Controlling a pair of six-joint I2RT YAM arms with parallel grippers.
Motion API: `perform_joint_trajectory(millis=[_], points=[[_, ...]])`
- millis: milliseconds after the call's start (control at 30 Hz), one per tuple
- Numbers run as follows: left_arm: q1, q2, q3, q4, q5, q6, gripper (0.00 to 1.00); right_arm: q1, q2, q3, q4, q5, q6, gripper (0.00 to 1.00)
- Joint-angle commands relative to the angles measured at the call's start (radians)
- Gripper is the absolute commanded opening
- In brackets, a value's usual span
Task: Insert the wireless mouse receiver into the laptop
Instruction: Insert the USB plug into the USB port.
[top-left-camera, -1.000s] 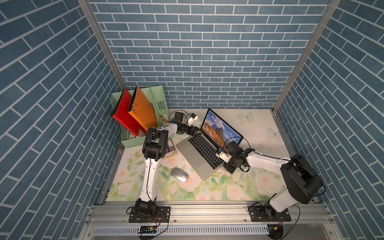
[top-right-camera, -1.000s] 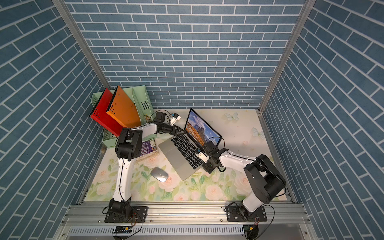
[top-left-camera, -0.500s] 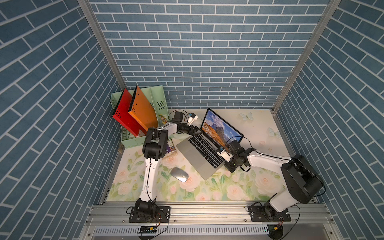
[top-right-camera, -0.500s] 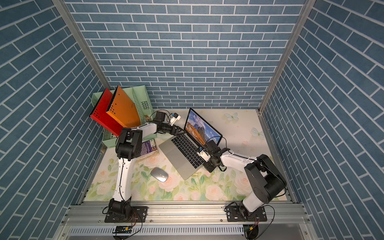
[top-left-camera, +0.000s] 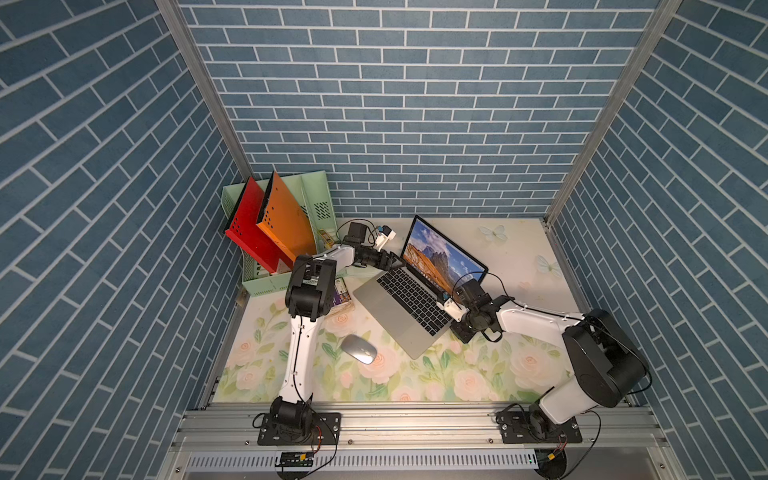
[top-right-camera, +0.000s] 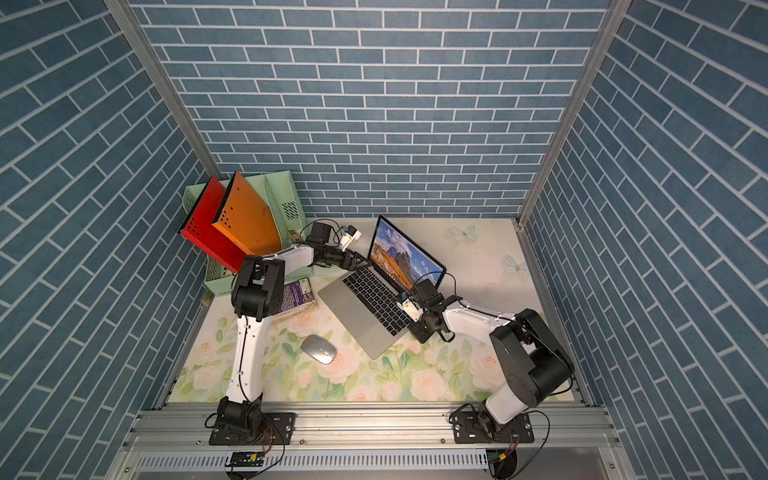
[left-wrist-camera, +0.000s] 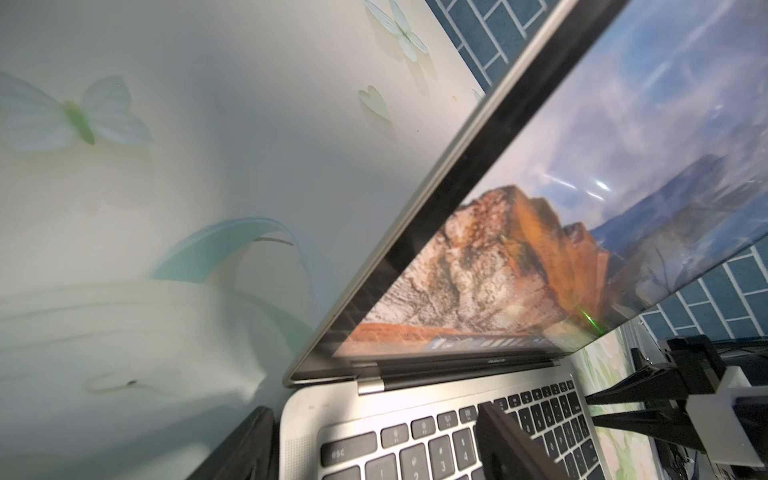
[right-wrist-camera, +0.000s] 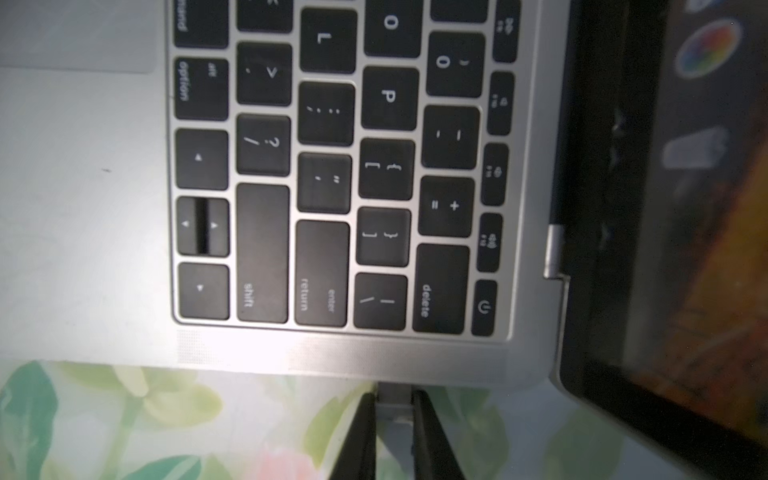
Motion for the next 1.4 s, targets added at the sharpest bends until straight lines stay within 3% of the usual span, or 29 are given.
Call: perform_joint_trajectory(millis=[0,600,900,1367], points=[[0.013,0.076,-0.002,-0.08,-0.087,-0.011,0.81,-0.015,-0.001,-0.01,0.038,0.037,-0.039,0.0],[0.012,0.151,0.098,-0.215,-0.064,0.0,0.8,-0.016,0.048,0.064,0.12,0.089,-0.154,0.0],[0.01,0.152,0.097,-0.222,-0.063,0.001,0.8,-0.01,0.003,0.05,0.158,-0.041,-0.153,0.0],[0.008,0.17,0.126,-0.275,-0.044,0.027,0.79,-0.014,0.063,0.109,0.224,-0.007,-0.192,0.0]])
